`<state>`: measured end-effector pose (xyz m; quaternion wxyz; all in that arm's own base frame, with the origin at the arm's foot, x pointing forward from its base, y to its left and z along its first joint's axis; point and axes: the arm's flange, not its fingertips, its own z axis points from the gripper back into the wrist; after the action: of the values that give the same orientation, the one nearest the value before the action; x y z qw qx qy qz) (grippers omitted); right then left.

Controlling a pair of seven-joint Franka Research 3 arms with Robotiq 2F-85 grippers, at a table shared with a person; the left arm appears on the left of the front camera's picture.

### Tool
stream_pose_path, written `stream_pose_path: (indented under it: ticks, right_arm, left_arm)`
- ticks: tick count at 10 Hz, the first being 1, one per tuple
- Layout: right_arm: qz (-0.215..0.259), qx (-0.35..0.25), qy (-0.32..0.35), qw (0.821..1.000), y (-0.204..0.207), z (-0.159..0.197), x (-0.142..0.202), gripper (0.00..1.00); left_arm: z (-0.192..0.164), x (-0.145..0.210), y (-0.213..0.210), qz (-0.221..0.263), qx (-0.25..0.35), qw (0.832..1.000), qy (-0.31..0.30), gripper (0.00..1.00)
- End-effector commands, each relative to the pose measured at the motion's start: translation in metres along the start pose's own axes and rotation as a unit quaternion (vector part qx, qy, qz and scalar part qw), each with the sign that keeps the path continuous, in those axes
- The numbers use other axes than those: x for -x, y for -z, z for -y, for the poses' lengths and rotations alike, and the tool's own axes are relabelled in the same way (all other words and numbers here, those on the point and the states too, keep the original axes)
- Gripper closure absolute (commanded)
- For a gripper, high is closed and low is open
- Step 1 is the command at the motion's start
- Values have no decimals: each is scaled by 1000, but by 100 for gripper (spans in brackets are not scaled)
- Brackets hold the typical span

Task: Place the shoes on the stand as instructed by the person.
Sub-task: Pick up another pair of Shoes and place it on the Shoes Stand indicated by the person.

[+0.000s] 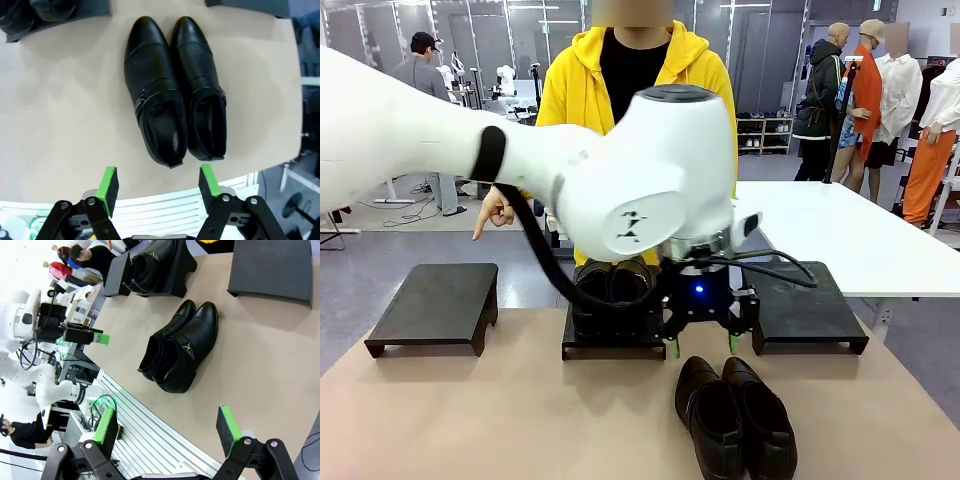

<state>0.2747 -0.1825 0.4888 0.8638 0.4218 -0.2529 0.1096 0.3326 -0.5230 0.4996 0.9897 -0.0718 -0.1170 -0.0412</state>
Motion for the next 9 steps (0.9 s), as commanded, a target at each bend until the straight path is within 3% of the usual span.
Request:
stream_pose_path:
  ticks: [1,6,9]
  right_arm:
    - [7,-7,-7,1000,-1,0,0,0]
    - [7,-7,-7,1000,-1,0,0,0]
    - [7,-7,-7,1000,-1,0,0,0]
  left_arm:
    - [41,-12,0,-34,-35,998,-36,18]
    - [67,-17,59,-90,-74,991,-60,18]
    - [67,-8,101,-96,-53,992,-69,18]
